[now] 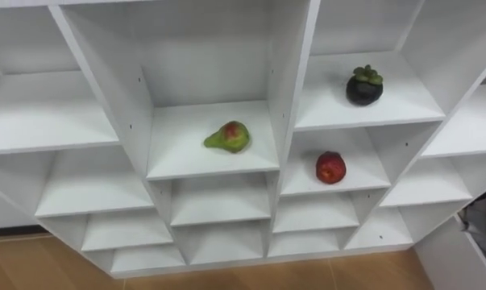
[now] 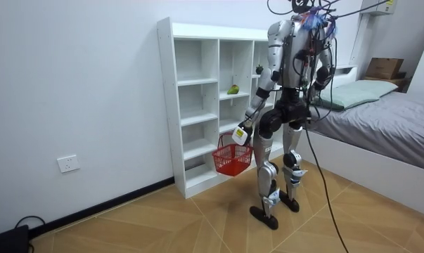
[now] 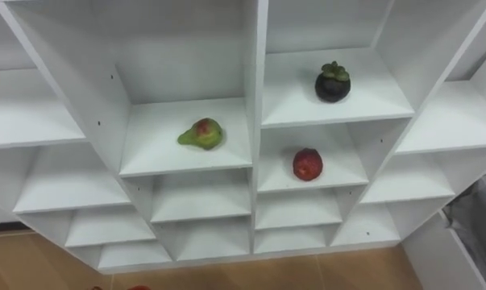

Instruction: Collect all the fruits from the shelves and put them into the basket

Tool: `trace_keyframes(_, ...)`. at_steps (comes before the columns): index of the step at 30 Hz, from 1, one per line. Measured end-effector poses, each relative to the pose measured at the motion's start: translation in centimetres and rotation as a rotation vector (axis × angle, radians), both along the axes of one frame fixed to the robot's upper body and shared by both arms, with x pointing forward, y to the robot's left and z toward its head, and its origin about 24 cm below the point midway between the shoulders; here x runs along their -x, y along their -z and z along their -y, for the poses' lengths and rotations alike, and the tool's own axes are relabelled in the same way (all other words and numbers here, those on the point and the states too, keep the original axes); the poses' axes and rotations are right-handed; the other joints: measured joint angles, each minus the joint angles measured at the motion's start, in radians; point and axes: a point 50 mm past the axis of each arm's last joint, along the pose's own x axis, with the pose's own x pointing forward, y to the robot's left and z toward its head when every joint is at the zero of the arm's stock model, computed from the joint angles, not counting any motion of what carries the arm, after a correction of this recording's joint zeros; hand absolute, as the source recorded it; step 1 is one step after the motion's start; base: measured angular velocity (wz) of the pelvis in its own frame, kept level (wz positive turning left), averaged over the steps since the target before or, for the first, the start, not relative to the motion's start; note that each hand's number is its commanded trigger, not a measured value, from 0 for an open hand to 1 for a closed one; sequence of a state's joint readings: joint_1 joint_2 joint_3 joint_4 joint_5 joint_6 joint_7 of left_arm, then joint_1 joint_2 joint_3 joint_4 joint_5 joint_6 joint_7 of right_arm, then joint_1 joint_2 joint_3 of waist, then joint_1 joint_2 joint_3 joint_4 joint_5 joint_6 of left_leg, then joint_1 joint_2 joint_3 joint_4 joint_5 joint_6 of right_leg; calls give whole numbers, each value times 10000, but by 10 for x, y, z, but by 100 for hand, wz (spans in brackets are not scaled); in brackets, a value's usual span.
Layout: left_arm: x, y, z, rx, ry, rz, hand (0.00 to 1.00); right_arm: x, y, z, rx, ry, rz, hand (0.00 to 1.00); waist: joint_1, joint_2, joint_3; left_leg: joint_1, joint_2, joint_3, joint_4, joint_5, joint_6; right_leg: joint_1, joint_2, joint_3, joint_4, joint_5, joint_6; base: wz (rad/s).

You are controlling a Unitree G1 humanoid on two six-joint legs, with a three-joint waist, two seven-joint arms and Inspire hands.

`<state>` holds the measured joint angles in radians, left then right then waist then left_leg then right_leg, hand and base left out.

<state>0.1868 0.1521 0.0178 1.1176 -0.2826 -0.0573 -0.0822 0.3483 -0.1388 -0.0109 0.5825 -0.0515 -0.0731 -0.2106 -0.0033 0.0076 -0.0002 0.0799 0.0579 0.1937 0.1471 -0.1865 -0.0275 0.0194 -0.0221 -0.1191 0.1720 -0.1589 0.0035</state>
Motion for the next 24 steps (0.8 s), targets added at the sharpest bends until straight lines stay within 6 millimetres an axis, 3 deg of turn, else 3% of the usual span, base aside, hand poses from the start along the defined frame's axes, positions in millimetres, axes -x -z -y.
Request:
trace_keyframes(6,-2,-1,3,-75,496,209,100,-36,-37,-11,767,-1157,2354,0,-229,-12,-8,2,1,14,-40,1,-1,-24,22,71,-7,0,0,-2)
trace_keyframes(18,-1,-1,3,169,719,485,100,-75,-119,-27,1555,-1394,6850,0,-188,-174,-7,-36,0,249,-114,1,-2,-232,75,419,-20,30,12,-9)
trace_keyframes(24,0,-1,5,170,795,453,100,-90,-147,-31,1961,-1247,8439,0,-197,-50,-1,-50,1,251,-120,0,-3,-231,76,402,-9,30,13,0)
